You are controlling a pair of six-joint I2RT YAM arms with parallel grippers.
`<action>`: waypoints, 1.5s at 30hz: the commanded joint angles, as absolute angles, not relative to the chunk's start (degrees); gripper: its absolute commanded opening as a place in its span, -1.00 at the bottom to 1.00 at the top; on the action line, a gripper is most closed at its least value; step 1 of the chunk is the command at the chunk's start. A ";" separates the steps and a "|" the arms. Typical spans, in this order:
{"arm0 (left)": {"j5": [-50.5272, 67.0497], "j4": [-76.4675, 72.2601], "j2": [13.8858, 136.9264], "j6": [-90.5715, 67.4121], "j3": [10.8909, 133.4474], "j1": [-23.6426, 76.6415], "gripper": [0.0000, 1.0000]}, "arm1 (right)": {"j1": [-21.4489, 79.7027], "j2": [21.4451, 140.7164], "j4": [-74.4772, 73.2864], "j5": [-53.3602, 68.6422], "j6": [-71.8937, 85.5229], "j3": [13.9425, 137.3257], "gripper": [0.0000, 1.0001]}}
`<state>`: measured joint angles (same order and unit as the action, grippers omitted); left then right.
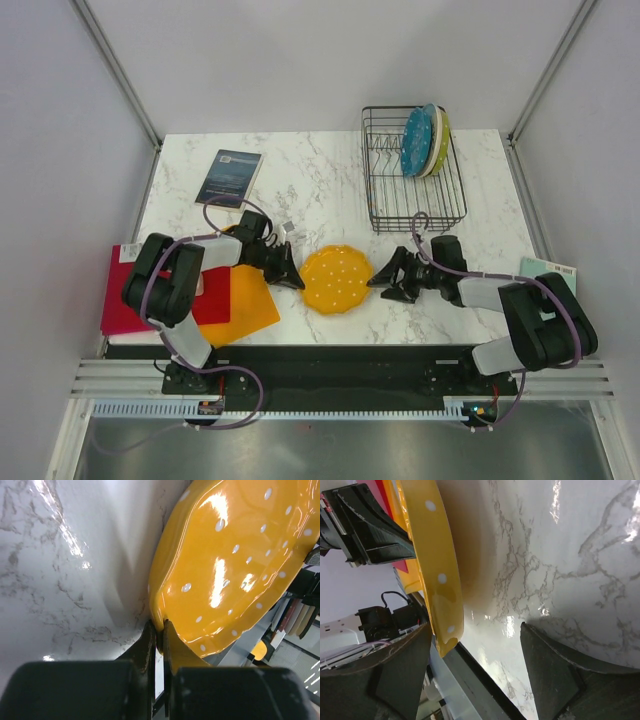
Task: Load the plates into the dish rack
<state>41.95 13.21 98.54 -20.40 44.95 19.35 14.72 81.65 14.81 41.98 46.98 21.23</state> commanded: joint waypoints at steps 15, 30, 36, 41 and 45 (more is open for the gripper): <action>50.19 8.35 99.40 -21.45 50.18 25.40 -0.95 | 19.07 92.37 26.27 44.99 52.38 27.76 0.37; 48.60 9.05 99.32 -21.09 50.71 26.37 -0.95 | 19.42 83.16 17.84 42.45 49.22 26.37 0.24; 48.52 8.96 99.84 -21.18 51.42 26.46 -0.95 | 19.07 81.12 17.49 43.51 49.48 25.40 0.20; 48.34 9.05 99.93 -21.18 51.77 26.63 -0.95 | 19.07 82.53 17.67 44.47 49.22 26.97 -0.09; 47.81 9.23 99.67 -20.92 51.59 26.63 -0.95 | 18.55 82.27 15.47 44.74 48.69 28.30 -0.14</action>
<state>43.20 11.94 100.60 -20.25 48.93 26.33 18.81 82.81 15.68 42.76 49.50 25.78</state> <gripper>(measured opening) 0.052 0.437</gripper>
